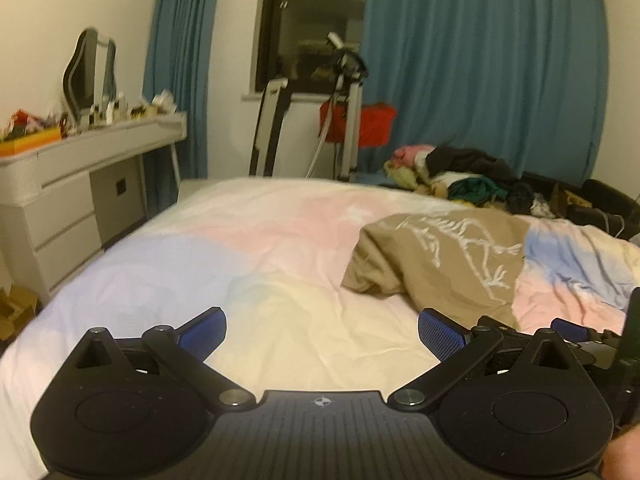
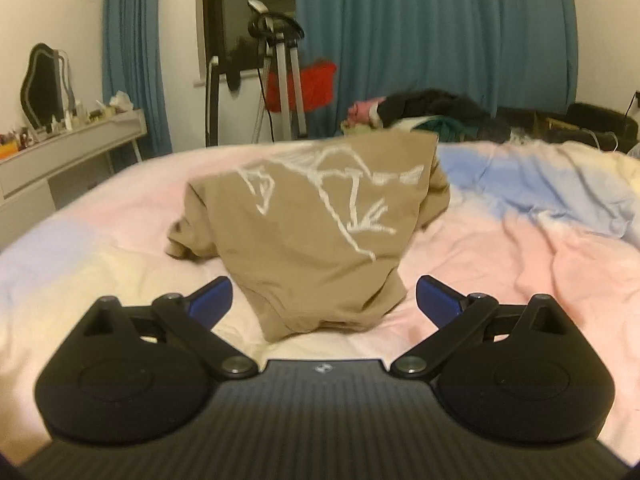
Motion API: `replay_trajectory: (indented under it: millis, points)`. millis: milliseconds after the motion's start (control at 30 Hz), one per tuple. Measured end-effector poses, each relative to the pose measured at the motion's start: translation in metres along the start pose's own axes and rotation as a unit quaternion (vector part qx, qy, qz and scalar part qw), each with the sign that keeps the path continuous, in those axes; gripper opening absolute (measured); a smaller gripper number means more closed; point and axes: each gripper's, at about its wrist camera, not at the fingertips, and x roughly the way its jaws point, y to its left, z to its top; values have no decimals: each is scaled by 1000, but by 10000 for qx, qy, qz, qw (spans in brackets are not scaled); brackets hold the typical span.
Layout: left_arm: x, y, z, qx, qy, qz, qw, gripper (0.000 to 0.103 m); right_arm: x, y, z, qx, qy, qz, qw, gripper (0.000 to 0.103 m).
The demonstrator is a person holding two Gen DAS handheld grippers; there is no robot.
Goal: Fold clothes
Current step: 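Move both grippers toward the crumpled khaki t-shirt on the bed, then grasp the khaki t-shirt fabric with the right gripper and lift it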
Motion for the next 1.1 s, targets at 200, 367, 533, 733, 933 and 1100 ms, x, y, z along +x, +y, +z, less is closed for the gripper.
replay_trajectory:
  millis: [200,367,533,733,933,1100]
  points:
    - [29,11,-2,-424,546,-75,9976,103,23,-12,-6,290,16,-11,9996,100]
    - [43,17,-3,-707,761,-176,9944,103,31,-12,-9,349,121,76,9993,100]
    - [52,17,-5,-809,896,-247,9924,103,39,3,-13,-29,200,160,9997,81]
    - [56,20,-8,-883,972,-347,9907,103,51,17,-16,-528,593,131,9968,80]
    - [55,14,-8,-734,881,-372,9927,103,46,15,-13,-645,644,-52,9958,34]
    - [50,3,-9,-426,689,-438,9958,103,11,2,16,-315,-105,-12,9994,18]
